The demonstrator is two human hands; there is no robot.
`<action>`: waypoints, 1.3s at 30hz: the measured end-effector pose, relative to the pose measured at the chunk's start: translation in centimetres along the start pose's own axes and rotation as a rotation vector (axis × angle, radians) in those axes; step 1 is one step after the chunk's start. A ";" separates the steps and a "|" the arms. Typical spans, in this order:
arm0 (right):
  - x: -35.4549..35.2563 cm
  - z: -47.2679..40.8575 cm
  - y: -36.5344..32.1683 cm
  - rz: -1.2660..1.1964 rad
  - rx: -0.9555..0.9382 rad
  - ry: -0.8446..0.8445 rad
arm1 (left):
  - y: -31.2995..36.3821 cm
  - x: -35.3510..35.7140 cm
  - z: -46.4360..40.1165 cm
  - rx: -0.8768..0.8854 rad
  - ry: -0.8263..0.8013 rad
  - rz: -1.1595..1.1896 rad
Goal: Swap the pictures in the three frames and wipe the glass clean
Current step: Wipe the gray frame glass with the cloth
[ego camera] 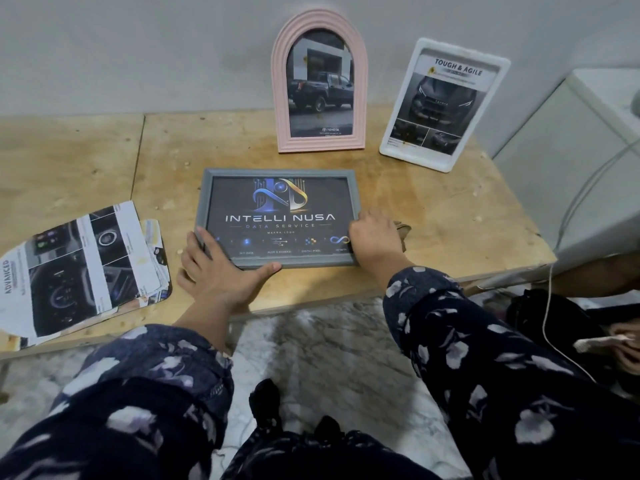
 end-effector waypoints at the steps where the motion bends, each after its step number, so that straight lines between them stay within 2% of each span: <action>1: 0.1 0.0 -0.1 0.002 0.012 -0.014 | 0.0 0.0 0.1 -0.001 -0.003 0.006; 15: 0.6 1.1 -0.2 -0.085 0.112 -0.066 | 0.2 -0.2 0.2 -0.033 -0.032 -0.019; 39: -0.2 3.2 0.2 -0.104 0.117 -0.178 | 0.5 -0.5 0.5 -0.086 -0.049 -0.038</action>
Point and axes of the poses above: each hand's wrist, its own z-axis away from the middle knuckle, its own x-axis out of the palm, y = z × x, the point moved 6 cm from there along -z, towards the middle knuckle, and after that the axes turned 7 degrees about -y, right-handed, at the moved point
